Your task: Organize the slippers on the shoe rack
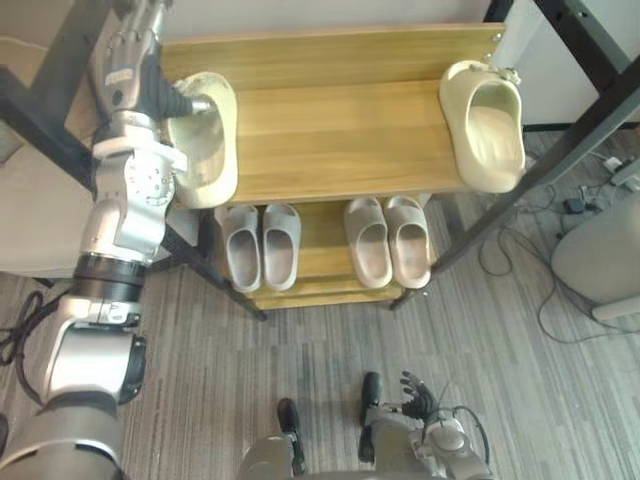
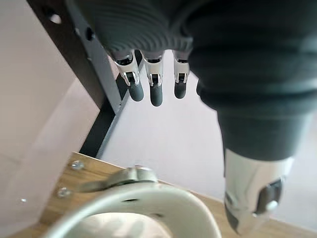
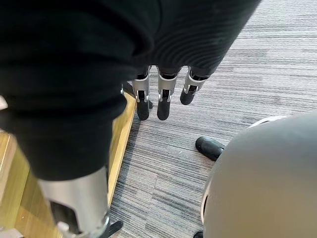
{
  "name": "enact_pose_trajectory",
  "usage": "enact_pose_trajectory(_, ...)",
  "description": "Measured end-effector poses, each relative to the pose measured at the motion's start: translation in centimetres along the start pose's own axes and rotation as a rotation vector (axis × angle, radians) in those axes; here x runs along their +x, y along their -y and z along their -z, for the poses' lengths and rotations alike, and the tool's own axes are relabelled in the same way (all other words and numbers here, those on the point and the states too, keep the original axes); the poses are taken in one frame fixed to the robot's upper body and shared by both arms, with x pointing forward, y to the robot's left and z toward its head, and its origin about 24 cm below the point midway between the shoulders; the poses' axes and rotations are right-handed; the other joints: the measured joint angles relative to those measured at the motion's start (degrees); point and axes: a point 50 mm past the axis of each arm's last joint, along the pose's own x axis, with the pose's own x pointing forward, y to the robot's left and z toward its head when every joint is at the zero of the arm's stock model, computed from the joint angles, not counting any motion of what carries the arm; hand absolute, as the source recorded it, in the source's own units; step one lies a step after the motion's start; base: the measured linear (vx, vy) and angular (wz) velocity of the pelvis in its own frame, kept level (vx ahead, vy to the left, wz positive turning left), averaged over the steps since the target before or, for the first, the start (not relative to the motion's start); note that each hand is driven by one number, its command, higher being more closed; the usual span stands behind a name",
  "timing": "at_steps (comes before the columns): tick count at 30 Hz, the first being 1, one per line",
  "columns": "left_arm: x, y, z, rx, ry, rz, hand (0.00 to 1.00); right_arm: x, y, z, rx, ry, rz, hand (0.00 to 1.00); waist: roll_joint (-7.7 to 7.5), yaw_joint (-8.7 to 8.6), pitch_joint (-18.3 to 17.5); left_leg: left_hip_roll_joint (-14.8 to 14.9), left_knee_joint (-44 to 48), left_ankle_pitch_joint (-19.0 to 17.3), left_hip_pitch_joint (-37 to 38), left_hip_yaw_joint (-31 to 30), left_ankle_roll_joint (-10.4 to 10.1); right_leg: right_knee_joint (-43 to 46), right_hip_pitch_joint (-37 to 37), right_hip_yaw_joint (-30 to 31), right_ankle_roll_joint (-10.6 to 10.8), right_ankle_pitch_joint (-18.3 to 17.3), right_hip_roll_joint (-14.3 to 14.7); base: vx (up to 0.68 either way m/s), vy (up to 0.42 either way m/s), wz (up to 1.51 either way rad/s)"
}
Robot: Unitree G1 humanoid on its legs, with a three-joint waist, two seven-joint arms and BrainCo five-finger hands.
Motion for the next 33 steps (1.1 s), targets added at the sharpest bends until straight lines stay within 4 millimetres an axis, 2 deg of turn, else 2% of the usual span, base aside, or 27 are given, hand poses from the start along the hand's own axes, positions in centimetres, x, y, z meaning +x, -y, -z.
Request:
enact_pose_trajectory(4,-0.3,0.3,0.2,0.027,0.001,0.025,0.0,0.1,0.1,-0.1,-0.006,0.002,0.0,0.0,0.66,0.02,0.0,0.1,0.0,0.0,0.0,-0.1,0.0,0.0,0.0,-0.1,0.0,-0.1,0.1,-0.01,0.001,0.0)
enact_pose_trajectory(16,-0.5,0.5,0.5,0.135,0.018,0.061,0.0,0.1,0.2,-0.1,-0.007,0.003,-0.007,0.0,0.69,-0.05,0.0,0.2,-0.1,0.0,-0.2,-0.1,0.0,0.0,-0.2,-0.1,-0.1,-0.2,0.2,-0.01,0.004,0.0)
enact_pose_trajectory(21,-0.6,0.7,1.3,0.221,0.017,0.092,0.0,0.0,0.0,-0.4,-0.008,0.021,-0.017,0.0,0.62,-0.15,0.0,0.4,0.0,0.2,-2.3,0.2,-0.3,0.2,-2.5,0.2,-0.2,0.0,0.3,-0.04,0.011,-0.02)
enact_pose_trajectory(26,0.8,-0.7,1.4,0.27,0.009,0.056,0.0,0.0,0.0,-0.7,0.001,0.032,-0.016,0.0,0.23,-0.2,0.2,0.8,0.0,0.1,-3.5,0.7,-0.3,0.2,-3.9,0.6,-0.4,0.1,0.5,-0.01,0.004,-0.03)
enact_pose_trajectory(27,1.1,-1.0,1.2,0.271,0.016,0.046,1.0,0.0,0.1,-0.7,0.005,0.036,-0.015,0.0,0.1,-0.16,0.3,0.8,0.0,0.1,-3.7,0.7,-0.3,0.2,-4.1,0.6,-0.5,0.2,0.5,-0.02,0.013,-0.04)
enact_pose_trajectory(33,2.5,-1.8,0.4,0.282,0.031,0.023,1.0,0.0,0.0,-1.3,0.04,0.061,-0.013,0.0,-1.68,-0.45,1.2,0.8,0.0,0.1,-3.9,1.4,-0.3,0.2,-4.7,1.3,-0.5,0.3,0.5,-0.02,0.01,-0.05)
